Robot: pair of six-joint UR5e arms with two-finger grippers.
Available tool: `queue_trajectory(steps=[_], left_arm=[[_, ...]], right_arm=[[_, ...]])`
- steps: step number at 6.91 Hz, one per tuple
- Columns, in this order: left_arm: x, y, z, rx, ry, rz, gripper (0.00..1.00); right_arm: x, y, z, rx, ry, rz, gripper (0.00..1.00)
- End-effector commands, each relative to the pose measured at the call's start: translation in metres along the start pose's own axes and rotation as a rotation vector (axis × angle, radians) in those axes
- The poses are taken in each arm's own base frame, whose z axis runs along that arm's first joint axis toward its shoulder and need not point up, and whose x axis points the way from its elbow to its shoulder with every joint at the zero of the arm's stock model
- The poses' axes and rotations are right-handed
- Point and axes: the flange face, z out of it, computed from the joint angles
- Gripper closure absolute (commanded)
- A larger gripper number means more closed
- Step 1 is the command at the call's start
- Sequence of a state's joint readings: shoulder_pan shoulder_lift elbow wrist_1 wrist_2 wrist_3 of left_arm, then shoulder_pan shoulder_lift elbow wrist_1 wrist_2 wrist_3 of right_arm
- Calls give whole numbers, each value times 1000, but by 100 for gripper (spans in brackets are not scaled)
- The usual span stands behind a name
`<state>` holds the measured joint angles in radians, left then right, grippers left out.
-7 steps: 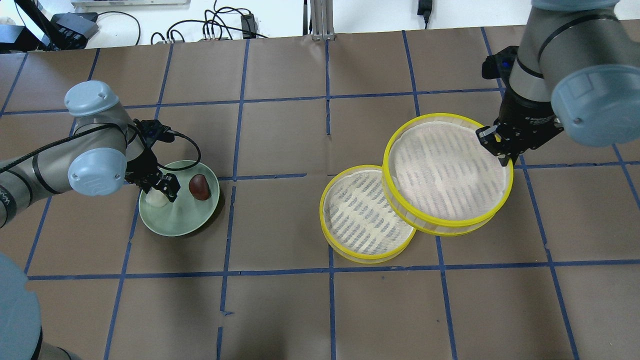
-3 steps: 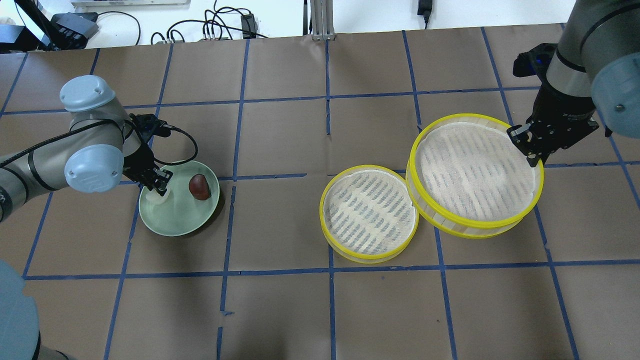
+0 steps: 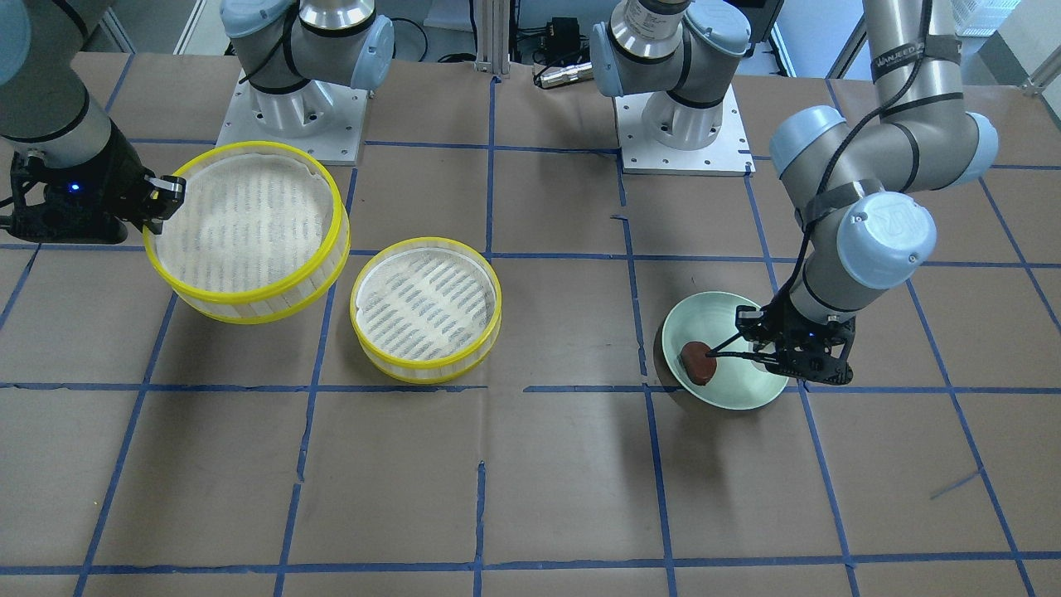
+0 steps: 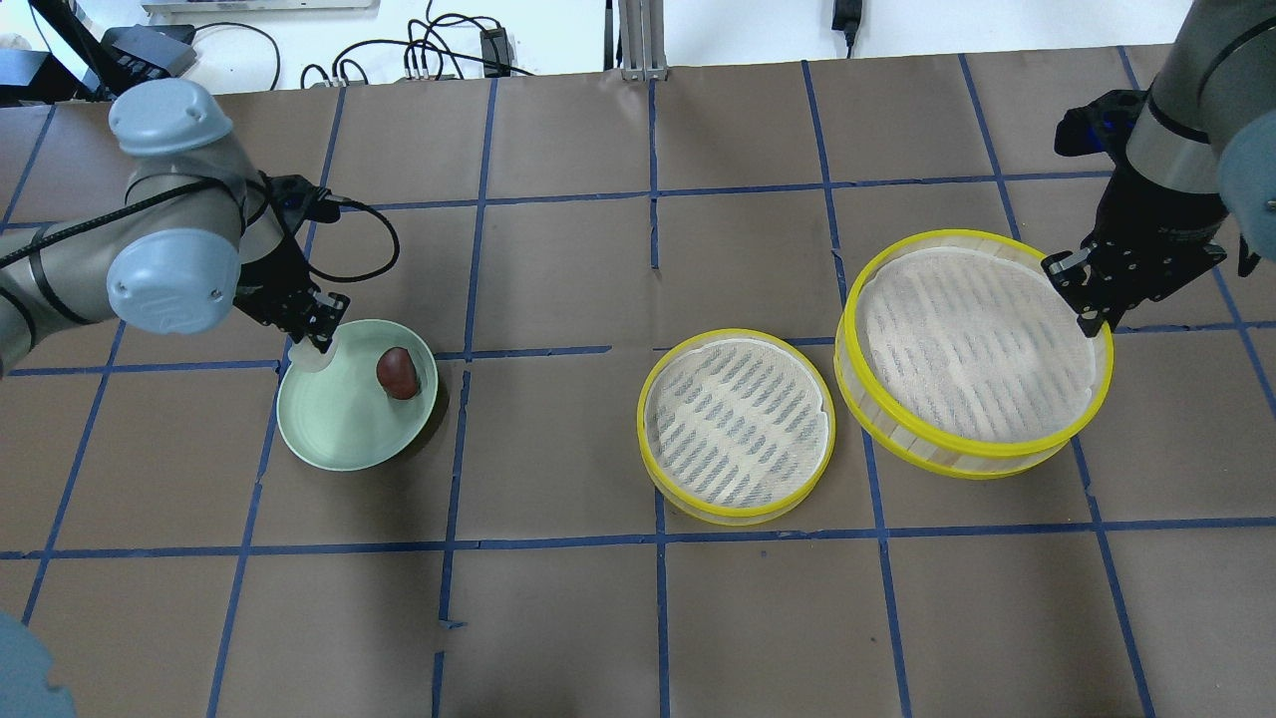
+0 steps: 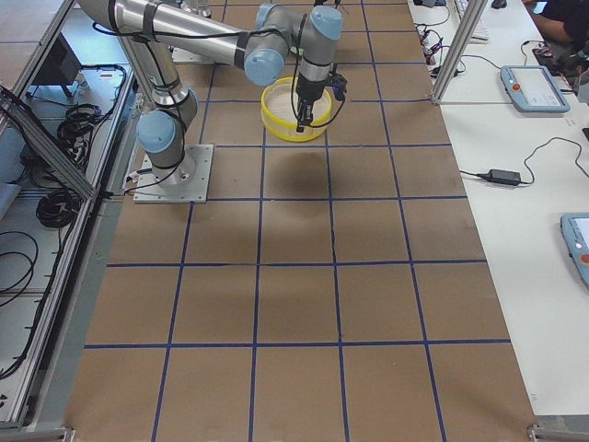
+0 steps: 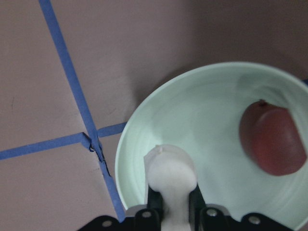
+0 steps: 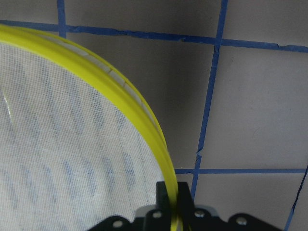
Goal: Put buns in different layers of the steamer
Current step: 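Carry the white bun into the lower steamer tier and release it with the left gripper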
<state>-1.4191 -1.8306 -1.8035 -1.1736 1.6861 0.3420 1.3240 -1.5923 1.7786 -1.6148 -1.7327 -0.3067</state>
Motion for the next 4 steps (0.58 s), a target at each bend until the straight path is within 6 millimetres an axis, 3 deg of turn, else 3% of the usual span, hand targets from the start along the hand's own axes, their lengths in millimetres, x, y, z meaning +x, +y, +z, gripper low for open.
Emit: queue_trajectory(steps=[1,3,4], left_arm=[[132,-13,-41,55,88,-158,70],[227,-8,-54,67,178,-213,70],[298,-6,-60,54,210,-257,70]], right_arm=[[4,3,1,-13,-2,1,93],[2,3,2,-14,-10,7,93],[2,4,1,-12,-12,10,93]])
